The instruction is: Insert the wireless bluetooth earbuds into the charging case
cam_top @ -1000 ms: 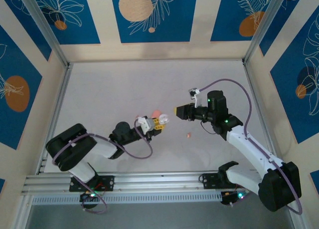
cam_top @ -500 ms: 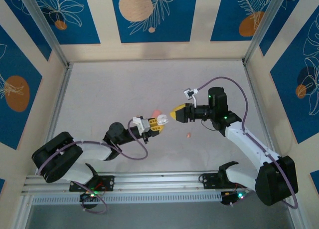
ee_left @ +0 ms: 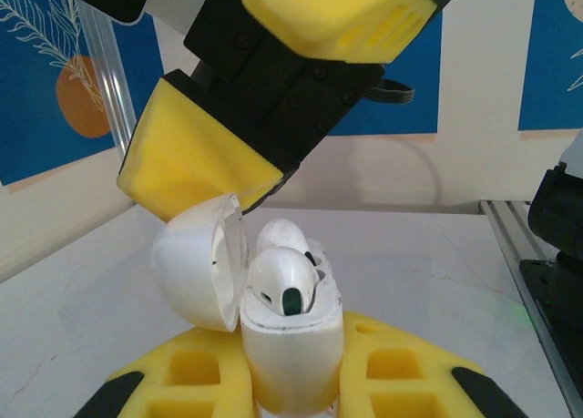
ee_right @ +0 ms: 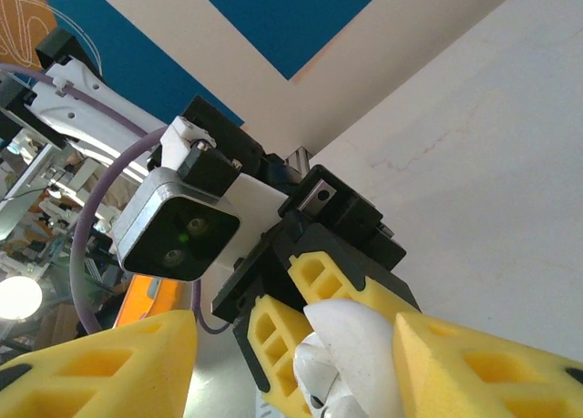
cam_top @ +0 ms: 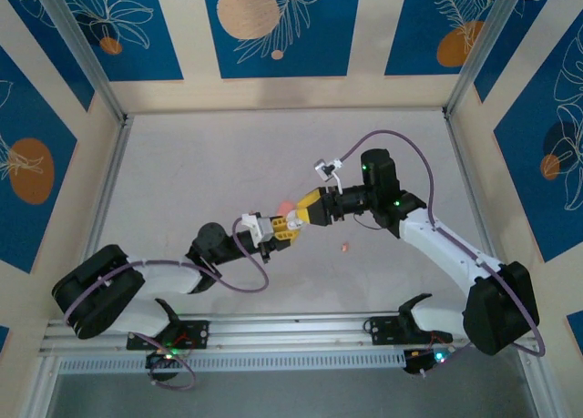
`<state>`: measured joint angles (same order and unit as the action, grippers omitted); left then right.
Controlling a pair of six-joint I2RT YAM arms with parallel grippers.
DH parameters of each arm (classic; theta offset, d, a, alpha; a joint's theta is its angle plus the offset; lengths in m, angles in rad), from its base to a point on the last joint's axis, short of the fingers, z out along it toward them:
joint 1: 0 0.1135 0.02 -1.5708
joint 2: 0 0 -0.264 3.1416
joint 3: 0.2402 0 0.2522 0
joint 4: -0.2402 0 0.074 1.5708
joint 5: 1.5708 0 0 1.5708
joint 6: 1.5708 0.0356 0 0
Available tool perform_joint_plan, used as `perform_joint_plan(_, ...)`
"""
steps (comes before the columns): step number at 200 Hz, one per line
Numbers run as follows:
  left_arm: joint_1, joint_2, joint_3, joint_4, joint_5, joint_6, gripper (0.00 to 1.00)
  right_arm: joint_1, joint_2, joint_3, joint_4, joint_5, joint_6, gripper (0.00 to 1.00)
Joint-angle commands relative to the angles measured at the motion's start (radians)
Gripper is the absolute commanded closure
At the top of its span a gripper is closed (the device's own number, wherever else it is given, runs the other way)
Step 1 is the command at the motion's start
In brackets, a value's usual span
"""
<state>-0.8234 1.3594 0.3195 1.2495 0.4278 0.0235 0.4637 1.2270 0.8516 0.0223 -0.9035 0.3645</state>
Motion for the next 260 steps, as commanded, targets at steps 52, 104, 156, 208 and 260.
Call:
perform_joint_plan(52, -0.014, -0.087, 0.031, -0.126, -0.083, 0.031, 0.84, 0.004, -0.038, 0.001, -0.041, -0.119, -0.04, 0.47)
perform_joint_plan(104, -0.014, -0.18, 0.035, -0.261, -0.117, 0.047, 0.84, -0.049, -0.068, 0.0, -0.08, -0.042, -0.062, 0.45)
perform_joint_plan(156, -0.013, -0.197, 0.076, -0.317, -0.024, 0.046, 0.83, -0.078, -0.085, 0.01, -0.128, 0.054, -0.279, 0.39)
perform_joint_plan(208, -0.014, -0.193, 0.08, -0.251, 0.05, -0.001, 0.83, -0.098, -0.235, -0.052, -0.137, -0.078, -0.693, 0.4)
perform_joint_plan(260, -0.012, -0.197, 0.105, -0.256, 0.13, -0.013, 0.83, -0.094, -0.224, -0.024, -0.189, -0.099, -0.763, 0.41)
